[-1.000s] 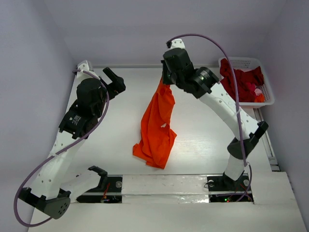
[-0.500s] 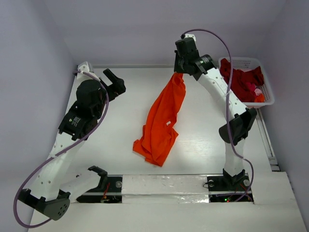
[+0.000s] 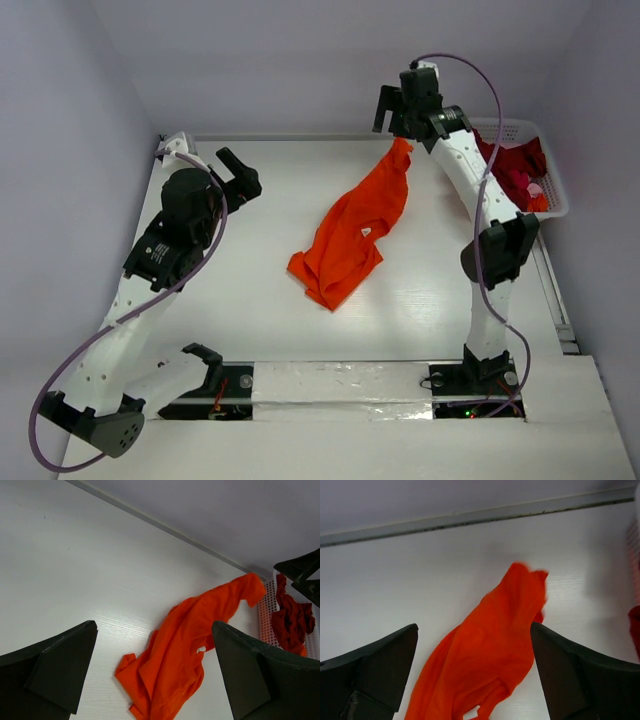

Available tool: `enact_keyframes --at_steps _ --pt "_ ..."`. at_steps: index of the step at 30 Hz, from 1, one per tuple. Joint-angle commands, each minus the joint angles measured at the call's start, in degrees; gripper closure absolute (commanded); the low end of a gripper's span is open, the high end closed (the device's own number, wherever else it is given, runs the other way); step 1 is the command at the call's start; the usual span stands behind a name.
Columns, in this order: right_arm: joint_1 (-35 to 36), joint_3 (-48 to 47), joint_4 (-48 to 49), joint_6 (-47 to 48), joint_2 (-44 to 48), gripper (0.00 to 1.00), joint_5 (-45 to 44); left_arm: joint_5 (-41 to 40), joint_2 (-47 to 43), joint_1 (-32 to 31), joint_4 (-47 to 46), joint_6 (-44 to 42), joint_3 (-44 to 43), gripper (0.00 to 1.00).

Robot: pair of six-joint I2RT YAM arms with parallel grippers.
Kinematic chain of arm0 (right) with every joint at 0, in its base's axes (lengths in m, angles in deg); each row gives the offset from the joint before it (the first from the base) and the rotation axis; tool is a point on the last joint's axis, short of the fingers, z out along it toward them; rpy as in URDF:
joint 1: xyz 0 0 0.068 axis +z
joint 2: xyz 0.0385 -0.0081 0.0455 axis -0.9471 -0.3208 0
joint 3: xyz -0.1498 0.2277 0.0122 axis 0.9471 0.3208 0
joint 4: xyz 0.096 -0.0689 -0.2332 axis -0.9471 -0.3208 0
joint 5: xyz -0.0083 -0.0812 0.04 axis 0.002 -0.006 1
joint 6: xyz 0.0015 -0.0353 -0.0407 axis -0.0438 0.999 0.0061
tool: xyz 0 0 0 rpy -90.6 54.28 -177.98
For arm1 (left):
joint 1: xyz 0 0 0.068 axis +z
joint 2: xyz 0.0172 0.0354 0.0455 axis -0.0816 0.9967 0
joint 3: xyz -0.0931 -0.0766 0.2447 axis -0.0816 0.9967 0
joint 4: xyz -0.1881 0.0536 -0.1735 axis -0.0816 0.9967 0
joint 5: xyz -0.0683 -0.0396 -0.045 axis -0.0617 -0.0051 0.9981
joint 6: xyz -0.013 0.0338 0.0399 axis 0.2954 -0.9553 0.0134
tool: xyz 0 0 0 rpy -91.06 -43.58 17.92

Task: Fold and stack the t-shirts
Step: Flatten the tshirt out

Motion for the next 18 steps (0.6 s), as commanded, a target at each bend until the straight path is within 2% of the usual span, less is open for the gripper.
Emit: enact_keyframes --at_steps 1,4,6,8,9,11,12,16,18 --pt "1.1 14.0 10.1 -0.5 9.9 0.00 4.4 -0.1 -0.8 -0.3 -1.7 0.0 0.5 0.01" --pt "1.1 20.8 12.5 -2.2 15.1 0.00 2.8 0.1 -0.3 -0.3 -2.1 -0.1 0.7 0.01" --pt "5.7 27.0 13.6 -2.1 21.6 0.01 -0.6 0.2 0.1 -0.3 -2.5 -0.1 0.9 0.01" --pt "10.8 30.8 13.4 -1.1 25.2 0.08 -3.5 0.0 0.1 -0.3 -3.0 -0.2 1.1 0.01" --pt "16.8 31.4 11.4 -0.5 27.0 0.12 -6.9 -0.2 0.2 -0.3 -3.0 -0.5 1.1 0.01" --pt "22.7 32.2 9.3 -0.7 27.7 0.17 -9.1 -0.7 0.5 -0.3 -3.2 -0.7 1.0 0.01" --pt "28.3 33.8 8.1 -1.8 27.9 0.17 -10.6 -0.7 0.5 -0.3 -3.1 -0.8 0.9 0.01" --pt "37.9 39.5 8.0 -6.5 27.9 0.26 -12.4 -1.0 0.0 -0.3 -2.6 -0.9 -0.2 0.01" --pt "40.1 42.7 9.3 -9.2 27.9 0.33 -14.1 -1.1 -0.2 -0.3 -2.4 -1.0 -0.5 0.01"
